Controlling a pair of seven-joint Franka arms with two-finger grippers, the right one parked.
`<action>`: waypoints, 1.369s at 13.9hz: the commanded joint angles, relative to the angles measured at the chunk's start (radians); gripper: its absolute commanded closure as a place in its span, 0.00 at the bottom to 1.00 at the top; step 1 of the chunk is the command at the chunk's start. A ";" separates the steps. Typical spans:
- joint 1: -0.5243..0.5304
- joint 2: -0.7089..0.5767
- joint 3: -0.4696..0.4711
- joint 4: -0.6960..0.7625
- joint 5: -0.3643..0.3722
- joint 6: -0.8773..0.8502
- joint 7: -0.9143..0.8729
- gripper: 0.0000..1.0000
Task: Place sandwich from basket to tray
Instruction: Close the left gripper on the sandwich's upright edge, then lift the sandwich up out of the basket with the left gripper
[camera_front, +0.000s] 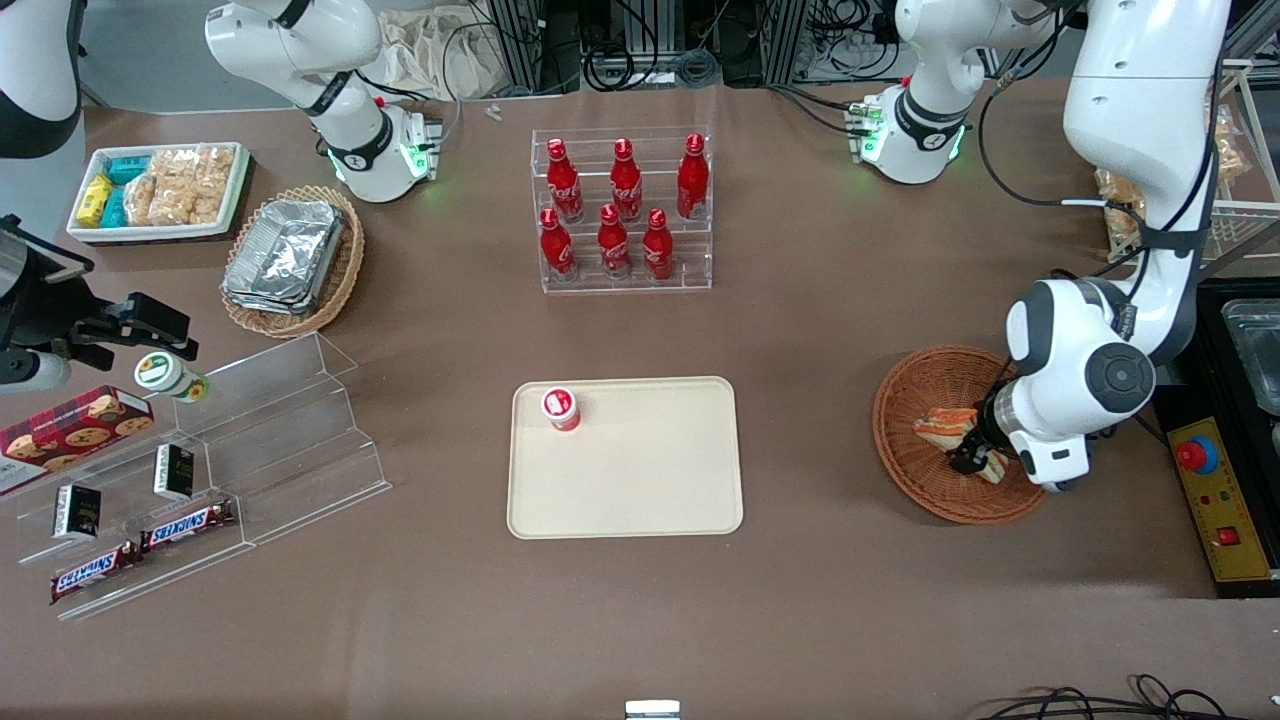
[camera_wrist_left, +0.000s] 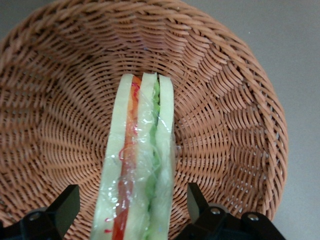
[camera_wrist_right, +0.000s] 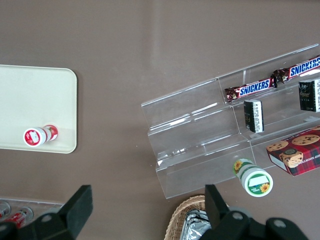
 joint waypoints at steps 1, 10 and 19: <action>-0.003 0.012 -0.013 0.018 -0.008 0.020 -0.082 0.93; -0.003 0.001 -0.029 0.263 0.009 -0.331 -0.058 1.00; 0.002 -0.023 -0.174 0.705 -0.008 -0.744 0.277 1.00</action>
